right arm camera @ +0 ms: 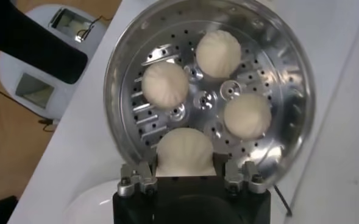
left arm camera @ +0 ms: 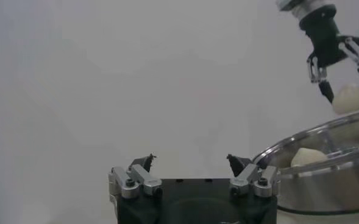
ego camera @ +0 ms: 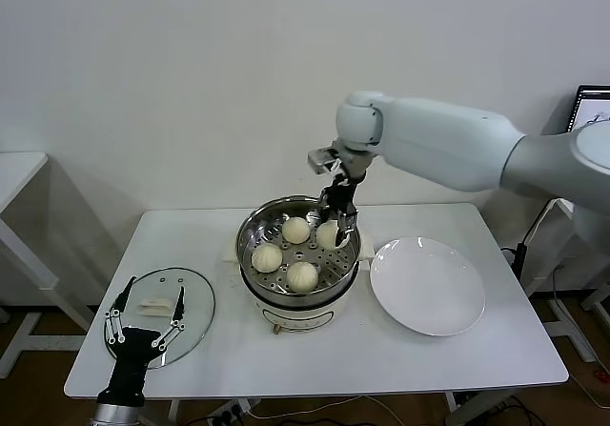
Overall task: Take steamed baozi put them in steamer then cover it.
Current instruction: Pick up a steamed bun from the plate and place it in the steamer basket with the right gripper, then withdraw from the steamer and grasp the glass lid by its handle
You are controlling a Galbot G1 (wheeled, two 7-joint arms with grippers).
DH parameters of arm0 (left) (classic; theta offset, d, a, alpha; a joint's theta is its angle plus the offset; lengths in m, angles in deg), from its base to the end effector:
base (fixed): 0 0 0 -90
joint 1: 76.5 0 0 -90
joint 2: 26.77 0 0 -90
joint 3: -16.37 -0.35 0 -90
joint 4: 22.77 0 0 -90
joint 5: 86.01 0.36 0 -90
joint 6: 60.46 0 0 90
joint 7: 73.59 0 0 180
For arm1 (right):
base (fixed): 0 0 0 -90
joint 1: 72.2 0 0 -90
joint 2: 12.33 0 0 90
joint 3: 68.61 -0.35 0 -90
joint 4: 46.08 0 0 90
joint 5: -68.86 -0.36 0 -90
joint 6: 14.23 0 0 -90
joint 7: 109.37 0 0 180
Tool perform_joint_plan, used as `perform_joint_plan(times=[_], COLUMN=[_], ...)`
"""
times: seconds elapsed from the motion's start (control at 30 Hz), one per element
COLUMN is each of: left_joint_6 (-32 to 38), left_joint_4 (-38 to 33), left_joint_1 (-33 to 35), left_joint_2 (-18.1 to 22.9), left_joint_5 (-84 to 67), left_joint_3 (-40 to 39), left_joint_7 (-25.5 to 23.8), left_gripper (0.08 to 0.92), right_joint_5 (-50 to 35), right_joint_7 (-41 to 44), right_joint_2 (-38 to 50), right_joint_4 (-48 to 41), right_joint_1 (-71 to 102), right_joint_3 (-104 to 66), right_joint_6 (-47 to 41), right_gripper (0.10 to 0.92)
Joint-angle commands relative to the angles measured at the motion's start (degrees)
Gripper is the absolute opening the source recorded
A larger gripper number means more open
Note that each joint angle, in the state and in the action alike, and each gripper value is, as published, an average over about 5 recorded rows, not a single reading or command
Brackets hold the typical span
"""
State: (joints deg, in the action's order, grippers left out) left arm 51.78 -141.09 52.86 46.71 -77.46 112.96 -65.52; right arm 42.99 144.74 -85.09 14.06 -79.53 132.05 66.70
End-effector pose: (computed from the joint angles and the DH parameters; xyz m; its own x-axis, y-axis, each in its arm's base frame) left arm 0.1410 0.0858 -0.3245 -0.9712 0.0741 -0.2263 -0.0232 0.9163 0.3998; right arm 0.6013 0.1222 -0.0337 0.0358 -0.1390 0.9896 -0.8782 -0.4770 -0.0353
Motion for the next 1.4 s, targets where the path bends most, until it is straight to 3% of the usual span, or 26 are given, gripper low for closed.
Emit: perform_joint_plan(times=[0.03,0.53,0.87,1.13,1.27,1.4], left_joint_6=[0.07,0.14,-0.52,-1.44,-2.11,-3.65], left_joint_4=[0.03,-0.01,-0.05,-0.12,-0.04,0.08], left_joint_1=[0.05,0.25,0.12,-0.19,-0.38,-0.98], left_joint_2=[0.07,0.22,0.39,0.68,0.75,0.44], left_joint_5=[0.01,0.03,0.53,3.32,5.88,9.20], left_joint_3=[0.07,0.35,0.35,0.92,1.56,2.14], left_joint_7=[0.03,0.07,0.45,1.68,2.85,4.76], left_gripper=[0.823,0.823,0.823,0.823,0.823,0.823], right_joint_5=[1.76,4.96,5.73,3.96,-1.77,-8.47], right_joint_7=[-2.05,-3.41,-3.78,-3.63,-13.55,-36.96], right_joint_2=[-3.71,-3.88,-1.84,5.88,12.04,19.33], right_joint_4=[-2.89,-5.65,-2.55,1.00,3.74,10.10], right_joint_1=[3.95,6.39,4.83,3.03,3.12,5.30], right_joint_3=[1.61,0.81,-1.44,-11.23,-16.44,-18.18], right_joint_6=[-0.79,-0.48,0.10,2.41,5.52,10.26], right_gripper=[0.636,0.644,0.813,0.823,0.823,0.823])
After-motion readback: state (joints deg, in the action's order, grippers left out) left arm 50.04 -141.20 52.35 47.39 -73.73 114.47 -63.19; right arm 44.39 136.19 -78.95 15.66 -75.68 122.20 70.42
